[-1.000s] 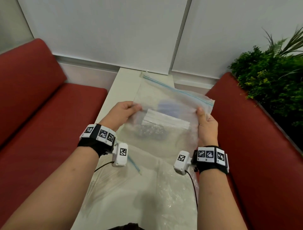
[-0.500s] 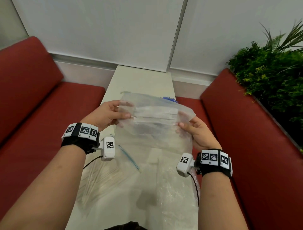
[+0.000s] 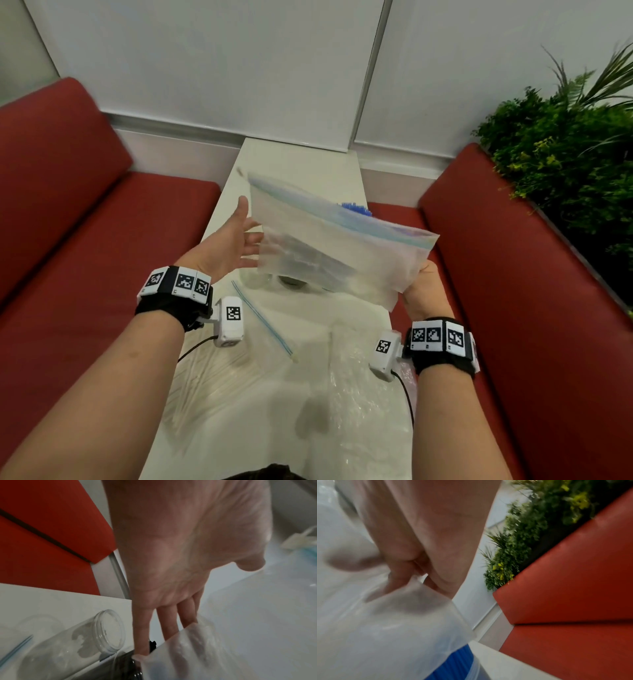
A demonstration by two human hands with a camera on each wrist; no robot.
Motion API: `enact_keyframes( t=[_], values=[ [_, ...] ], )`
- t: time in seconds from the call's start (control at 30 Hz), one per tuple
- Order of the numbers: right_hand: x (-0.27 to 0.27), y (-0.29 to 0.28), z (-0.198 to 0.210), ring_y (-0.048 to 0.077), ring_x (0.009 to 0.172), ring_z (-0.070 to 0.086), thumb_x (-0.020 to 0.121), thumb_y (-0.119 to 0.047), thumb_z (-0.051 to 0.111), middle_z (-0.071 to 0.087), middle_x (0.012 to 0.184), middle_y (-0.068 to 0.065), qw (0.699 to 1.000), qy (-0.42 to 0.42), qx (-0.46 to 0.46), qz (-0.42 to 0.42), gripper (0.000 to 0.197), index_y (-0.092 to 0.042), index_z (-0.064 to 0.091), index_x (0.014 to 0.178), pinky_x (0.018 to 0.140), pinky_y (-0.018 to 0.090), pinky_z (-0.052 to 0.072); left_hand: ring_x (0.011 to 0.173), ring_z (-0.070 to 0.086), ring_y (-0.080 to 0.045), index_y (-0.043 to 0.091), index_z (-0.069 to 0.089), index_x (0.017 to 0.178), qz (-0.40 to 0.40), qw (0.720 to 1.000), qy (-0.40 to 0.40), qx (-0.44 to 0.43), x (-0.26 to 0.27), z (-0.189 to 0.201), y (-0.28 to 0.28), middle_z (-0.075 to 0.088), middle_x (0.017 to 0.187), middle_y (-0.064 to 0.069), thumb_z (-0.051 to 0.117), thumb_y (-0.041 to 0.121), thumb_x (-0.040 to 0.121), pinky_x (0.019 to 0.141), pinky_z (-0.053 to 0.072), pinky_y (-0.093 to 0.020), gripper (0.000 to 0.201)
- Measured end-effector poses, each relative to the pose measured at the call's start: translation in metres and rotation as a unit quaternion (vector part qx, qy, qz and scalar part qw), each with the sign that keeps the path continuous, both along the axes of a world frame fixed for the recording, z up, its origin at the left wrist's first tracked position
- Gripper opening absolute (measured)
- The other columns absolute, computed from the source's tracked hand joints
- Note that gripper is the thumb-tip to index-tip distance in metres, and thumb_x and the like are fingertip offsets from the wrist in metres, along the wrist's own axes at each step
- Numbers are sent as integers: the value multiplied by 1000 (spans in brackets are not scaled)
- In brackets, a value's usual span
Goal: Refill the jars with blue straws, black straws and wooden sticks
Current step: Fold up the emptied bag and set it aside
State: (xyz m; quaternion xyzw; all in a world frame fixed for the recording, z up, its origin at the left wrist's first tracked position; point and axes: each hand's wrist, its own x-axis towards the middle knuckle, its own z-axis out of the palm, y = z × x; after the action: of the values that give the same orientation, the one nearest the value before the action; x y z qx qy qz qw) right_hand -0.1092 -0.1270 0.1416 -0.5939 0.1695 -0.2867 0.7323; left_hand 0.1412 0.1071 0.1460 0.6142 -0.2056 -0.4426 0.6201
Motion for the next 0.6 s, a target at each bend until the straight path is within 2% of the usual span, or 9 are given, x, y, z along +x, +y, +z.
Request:
enact_keyframes(
  t=[0.1,0.17,0.2,0.23,0.3,0.37,0.47,0.53,0.6],
  values=[
    [0,1,-1,13,72,73,78,22,57,78,83,3,999,8,-52,-6,37,-7,78,70,61,24,57,114,69,-28,26,74,124,-20,999,44,-20,1,1,0,70,129,-13,29,102,66,95,51,-43,105],
    [1,-3,-3,19,89,74,68,28,46,77,103,9,995,22,-95,-18,29,5,61,57,71,26,57,111,70,-25,19,75,122,-18,997,80,-11,-2,4,0,72,125,-10,33,95,71,94,53,-38,101],
    [0,-7,-5,23,97,73,63,28,39,75,110,12,993,23,-115,-24,29,5,52,52,76,28,57,106,73,-20,20,78,116,-19,998,63,6,-3,5,0,75,119,-7,39,88,79,90,56,-32,87],
    [0,-10,-8,26,102,71,61,27,36,74,114,13,991,19,-128,-26,31,2,48,48,79,29,57,102,74,-18,21,80,111,-28,999,32,17,-4,5,1,77,115,-5,49,76,89,84,59,-28,67],
    [0,-16,-12,27,106,70,62,27,35,74,115,12,991,19,-128,-20,39,-5,50,46,83,32,57,100,75,-26,13,78,112,-53,998,-21,13,-8,3,2,74,118,-17,72,39,91,82,62,-34,33],
    [-4,-23,-17,26,111,68,69,28,34,72,120,8,989,57,-135,-6,53,-14,61,49,90,37,54,94,76,-27,6,76,109,-28,999,-47,-5,-11,3,0,74,114,-22,78,14,88,75,62,-33,22],
    [-11,-31,-19,19,129,57,79,15,46,64,133,-7,973,158,-158,-51,58,-34,78,87,96,31,46,88,76,-18,8,77,98,40,982,-183,0,-6,11,-5,79,98,-12,79,10,85,74,58,-18,13],
    [-9,-27,-8,4,135,48,79,-6,67,59,133,-22,976,146,-157,-44,56,-49,66,115,103,28,41,86,73,-7,18,78,89,-10,962,-274,16,-5,18,-10,80,89,0,82,13,84,77,50,-9,8],
    [3,-17,2,-7,137,39,69,-32,88,47,146,-26,965,174,-190,46,84,-57,45,136,110,26,31,84,70,1,30,78,81,-94,938,-331,44,-9,26,-20,78,86,7,83,14,82,80,46,-6,17]
  ],
)
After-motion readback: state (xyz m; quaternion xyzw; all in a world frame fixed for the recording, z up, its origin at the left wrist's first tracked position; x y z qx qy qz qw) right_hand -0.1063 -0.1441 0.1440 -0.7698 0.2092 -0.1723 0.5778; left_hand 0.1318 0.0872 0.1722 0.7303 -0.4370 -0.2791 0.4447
